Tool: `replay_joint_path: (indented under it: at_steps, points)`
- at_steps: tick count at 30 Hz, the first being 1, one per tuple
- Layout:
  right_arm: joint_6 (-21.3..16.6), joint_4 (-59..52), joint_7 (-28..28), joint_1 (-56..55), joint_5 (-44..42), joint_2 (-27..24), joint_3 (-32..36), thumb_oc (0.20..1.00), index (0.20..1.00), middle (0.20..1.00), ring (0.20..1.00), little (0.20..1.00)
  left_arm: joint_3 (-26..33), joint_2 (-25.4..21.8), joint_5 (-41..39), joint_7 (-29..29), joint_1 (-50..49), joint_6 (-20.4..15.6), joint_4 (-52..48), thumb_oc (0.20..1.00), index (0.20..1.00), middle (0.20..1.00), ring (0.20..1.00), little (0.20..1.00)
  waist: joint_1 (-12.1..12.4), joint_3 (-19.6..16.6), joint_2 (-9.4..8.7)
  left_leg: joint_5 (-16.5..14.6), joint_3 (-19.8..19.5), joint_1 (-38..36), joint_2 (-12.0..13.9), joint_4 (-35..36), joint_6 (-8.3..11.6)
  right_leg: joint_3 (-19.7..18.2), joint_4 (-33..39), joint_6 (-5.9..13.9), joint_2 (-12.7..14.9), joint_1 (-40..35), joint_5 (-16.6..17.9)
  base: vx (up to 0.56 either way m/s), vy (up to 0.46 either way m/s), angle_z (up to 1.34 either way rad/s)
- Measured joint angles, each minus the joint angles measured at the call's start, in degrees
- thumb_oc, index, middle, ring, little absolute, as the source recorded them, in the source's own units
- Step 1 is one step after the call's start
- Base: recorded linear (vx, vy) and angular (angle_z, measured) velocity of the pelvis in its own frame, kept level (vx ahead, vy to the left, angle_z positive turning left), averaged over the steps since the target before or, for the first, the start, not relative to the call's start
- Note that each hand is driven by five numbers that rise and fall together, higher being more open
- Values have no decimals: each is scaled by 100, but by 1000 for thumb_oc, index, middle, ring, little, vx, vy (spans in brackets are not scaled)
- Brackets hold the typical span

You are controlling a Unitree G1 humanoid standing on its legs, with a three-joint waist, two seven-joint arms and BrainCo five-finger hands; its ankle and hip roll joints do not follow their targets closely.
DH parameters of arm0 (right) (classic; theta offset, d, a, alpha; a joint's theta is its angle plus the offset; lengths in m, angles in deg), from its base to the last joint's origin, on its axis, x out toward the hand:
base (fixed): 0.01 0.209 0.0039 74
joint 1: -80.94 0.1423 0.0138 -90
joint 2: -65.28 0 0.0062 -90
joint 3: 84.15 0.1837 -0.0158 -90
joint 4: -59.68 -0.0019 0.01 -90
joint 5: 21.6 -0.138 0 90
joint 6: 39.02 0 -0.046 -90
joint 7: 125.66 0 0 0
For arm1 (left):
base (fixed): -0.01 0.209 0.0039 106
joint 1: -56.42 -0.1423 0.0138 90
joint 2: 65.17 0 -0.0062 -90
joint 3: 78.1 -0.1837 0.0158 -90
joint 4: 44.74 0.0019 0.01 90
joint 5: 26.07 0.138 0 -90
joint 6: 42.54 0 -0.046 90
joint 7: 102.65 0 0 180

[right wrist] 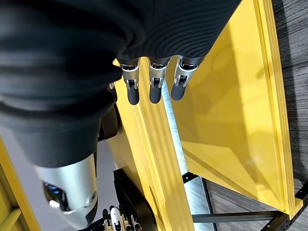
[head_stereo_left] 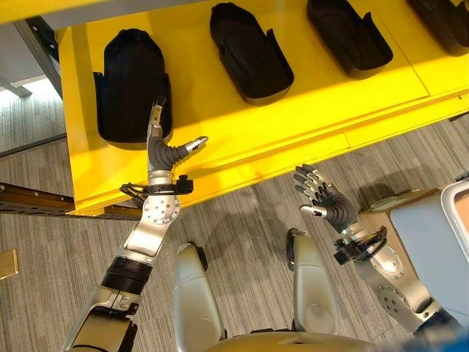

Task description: Move parts from the plastic box to the shelf.

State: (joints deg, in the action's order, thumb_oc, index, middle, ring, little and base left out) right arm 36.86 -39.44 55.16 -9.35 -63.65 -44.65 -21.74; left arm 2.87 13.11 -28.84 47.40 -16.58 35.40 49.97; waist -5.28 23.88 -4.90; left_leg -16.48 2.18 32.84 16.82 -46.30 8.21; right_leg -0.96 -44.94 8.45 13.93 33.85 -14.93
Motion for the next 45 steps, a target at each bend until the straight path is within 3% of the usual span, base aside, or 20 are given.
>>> replay_joint_path:
  at_steps: [16,26,45]
  points:
    - [2,2,-108,38,-60,-8,-104,1000,1000,1000,1000,1000,-118,244,-554,-6,383,-70,336,1000,1000,1000,1000,1000,-25,-22,0,-4,21,-24,15,-56,-1,-63,-12,12,-27,-5,9,0,0,0]
    - [2,2,-116,41,-65,-7,-118,1000,1000,1000,1000,1000,-163,251,-783,-50,472,-67,358,1000,1000,1000,1000,1000,-28,-95,-90,-24,33,-16,16,-81,-5,-82,-1,22,-32,0,19,0,0,0]
    - [1,1,-115,40,-65,-7,-117,1000,1000,1000,1000,1000,-151,254,-1006,-178,485,-114,337,1000,1000,1000,1000,1000,-38,-97,-91,-30,38,-24,15,-90,-8,-92,-1,33,-33,-8,26,0,0,0]
